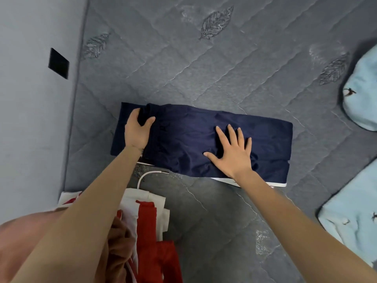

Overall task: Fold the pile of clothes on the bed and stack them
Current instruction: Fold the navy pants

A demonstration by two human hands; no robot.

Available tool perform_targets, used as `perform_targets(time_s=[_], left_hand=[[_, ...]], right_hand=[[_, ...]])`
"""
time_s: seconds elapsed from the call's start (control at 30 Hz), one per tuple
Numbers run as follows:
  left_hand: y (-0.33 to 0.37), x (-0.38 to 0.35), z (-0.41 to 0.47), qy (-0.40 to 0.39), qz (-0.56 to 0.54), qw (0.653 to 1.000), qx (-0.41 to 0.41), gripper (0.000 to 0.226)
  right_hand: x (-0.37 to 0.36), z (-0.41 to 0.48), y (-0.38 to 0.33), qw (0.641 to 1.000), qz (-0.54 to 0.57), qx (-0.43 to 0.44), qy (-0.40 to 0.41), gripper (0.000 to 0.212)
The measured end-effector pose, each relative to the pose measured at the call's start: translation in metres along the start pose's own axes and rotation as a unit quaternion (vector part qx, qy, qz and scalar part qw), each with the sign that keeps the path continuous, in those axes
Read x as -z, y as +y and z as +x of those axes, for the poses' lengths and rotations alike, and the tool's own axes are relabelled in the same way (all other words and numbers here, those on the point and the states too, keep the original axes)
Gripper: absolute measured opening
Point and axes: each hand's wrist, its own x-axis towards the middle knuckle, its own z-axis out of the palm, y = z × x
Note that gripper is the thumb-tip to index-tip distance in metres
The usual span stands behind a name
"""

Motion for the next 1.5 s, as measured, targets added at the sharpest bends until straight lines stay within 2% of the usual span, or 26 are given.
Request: perform_targets(time_s=[0.17, 0.27, 0.33, 0.4, 0.47, 0.53, 0.6, 0.7, 0.8, 0.93, 1.03, 1.1, 1.23, 1.33, 1.4, 1.5], left_hand=[[-0.024, 0.025, 0.02, 0.006, 0.026, 0.999, 0.038, 0.057], [-0.033, 0.026, 0.02, 0.009, 0.035, 0.998, 0.042, 0.059], [-0.035, 0.023, 0.017, 0.018, 0.057, 0.998, 0.022, 0.061], [-0.034, 0.018, 0.014, 0.042, 0.124, 0.991, -0.023, 0.065], [-0.03, 0.01, 0.007, 0.06, 0.219, 0.969, -0.1, 0.066], [-0.022, 0.0, 0.0, 0.043, 0.286, 0.938, -0.191, 0.061], [-0.013, -0.014, -0.007, -0.017, 0.322, 0.908, -0.269, 0.056], [0.0, -0.042, -0.02, -0.125, 0.356, 0.854, -0.359, 0.058], [0.009, -0.074, -0.04, -0.186, 0.379, 0.815, -0.398, 0.063], [0.013, -0.114, -0.073, -0.221, 0.37, 0.824, -0.367, 0.066], [0.013, -0.144, -0.098, -0.232, 0.348, 0.818, -0.396, 0.06], [0.013, -0.165, -0.114, -0.24, 0.339, 0.804, -0.425, 0.056], [0.016, -0.199, -0.139, -0.234, 0.353, 0.791, -0.442, 0.059], [0.016, -0.216, -0.145, -0.204, 0.374, 0.808, -0.407, 0.067], [0.013, -0.222, -0.146, -0.196, 0.393, 0.809, -0.391, 0.072], [0.008, -0.227, -0.147, -0.191, 0.395, 0.811, -0.386, 0.074]], right_hand=[[-0.007, 0.01, -0.022, 1.0, -0.011, 0.025, 0.014, 0.087], [-0.014, 0.012, -0.028, 1.0, -0.007, 0.017, -0.005, 0.088], [-0.02, 0.014, -0.028, 1.0, -0.008, 0.005, -0.029, 0.091], [-0.025, 0.016, -0.027, 0.999, -0.016, -0.001, -0.048, 0.094], [-0.029, 0.019, -0.025, 0.998, -0.024, -0.003, -0.06, 0.097], [-0.03, 0.022, -0.026, 0.997, -0.024, -0.001, -0.069, 0.099], [-0.029, 0.02, -0.025, 0.998, 0.002, 0.01, -0.06, 0.098], [-0.026, 0.01, -0.013, 0.997, 0.065, 0.024, 0.016, 0.083], [-0.026, -0.006, 0.012, 0.993, 0.09, 0.001, 0.076, 0.066], [-0.027, -0.02, 0.059, 0.985, 0.092, -0.035, 0.143, 0.057], [-0.025, -0.026, 0.088, 0.977, 0.106, -0.052, 0.175, 0.062], [-0.02, -0.028, 0.101, 0.969, 0.156, -0.064, 0.183, 0.07], [-0.011, -0.023, 0.123, 0.923, 0.319, -0.099, 0.191, 0.073], [-0.005, -0.014, 0.138, 0.871, 0.416, -0.178, 0.189, 0.042], [-0.003, -0.014, 0.142, 0.846, 0.467, -0.216, 0.139, 0.033], [-0.002, -0.018, 0.144, 0.86, 0.456, -0.199, 0.111, 0.022]])
